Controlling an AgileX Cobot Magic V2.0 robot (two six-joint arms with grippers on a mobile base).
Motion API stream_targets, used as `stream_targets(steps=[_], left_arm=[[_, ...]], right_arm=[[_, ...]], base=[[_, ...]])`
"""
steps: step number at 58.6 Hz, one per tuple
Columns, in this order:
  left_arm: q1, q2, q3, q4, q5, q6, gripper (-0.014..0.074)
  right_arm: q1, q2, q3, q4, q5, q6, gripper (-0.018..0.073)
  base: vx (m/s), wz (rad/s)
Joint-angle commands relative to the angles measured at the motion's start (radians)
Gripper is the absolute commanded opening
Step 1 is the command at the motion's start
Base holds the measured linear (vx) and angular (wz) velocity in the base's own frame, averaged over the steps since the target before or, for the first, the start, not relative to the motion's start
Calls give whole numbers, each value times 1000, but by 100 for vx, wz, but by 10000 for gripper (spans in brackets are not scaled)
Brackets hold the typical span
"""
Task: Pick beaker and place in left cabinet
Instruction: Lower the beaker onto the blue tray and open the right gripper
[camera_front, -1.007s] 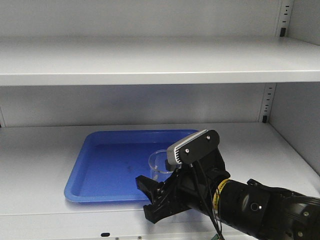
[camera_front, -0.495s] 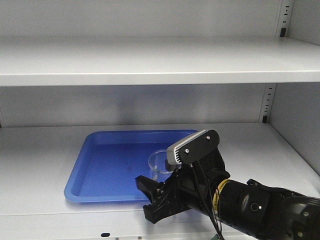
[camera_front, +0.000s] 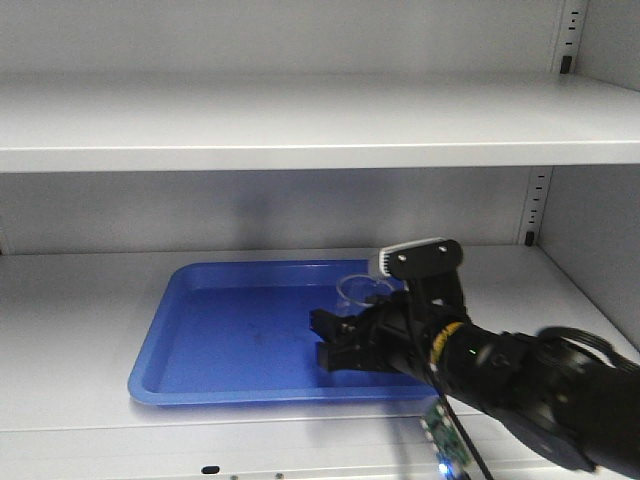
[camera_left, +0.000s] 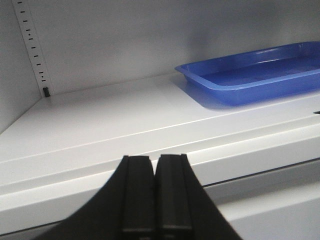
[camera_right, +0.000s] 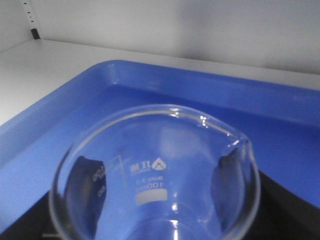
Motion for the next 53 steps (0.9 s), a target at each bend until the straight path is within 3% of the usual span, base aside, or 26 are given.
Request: stream_targets(steps=[1,19,29,37,53], left_arm=[[-1,-19,16,-3,-75,-3,1],[-1,-19,16,-3,-75,-3,1],[-1,-19,16,-3,-75,-3,1],[-1,-19,16,-3,-75,-3,1],[-1,-19,16,-3,-75,-3,1]], right_arm=[[-3,21,-104,8,-74,-1,-1],[-1,176,-217,7,-42,-1,33],[-1,203,-221,7,-17,-1,116],[-1,204,-221,-1,-22,-8,253],[-1,196,-221,-1,-38,-93,656]], base=[[0,0],[0,0],[0,0],[0,0],[0,0]])
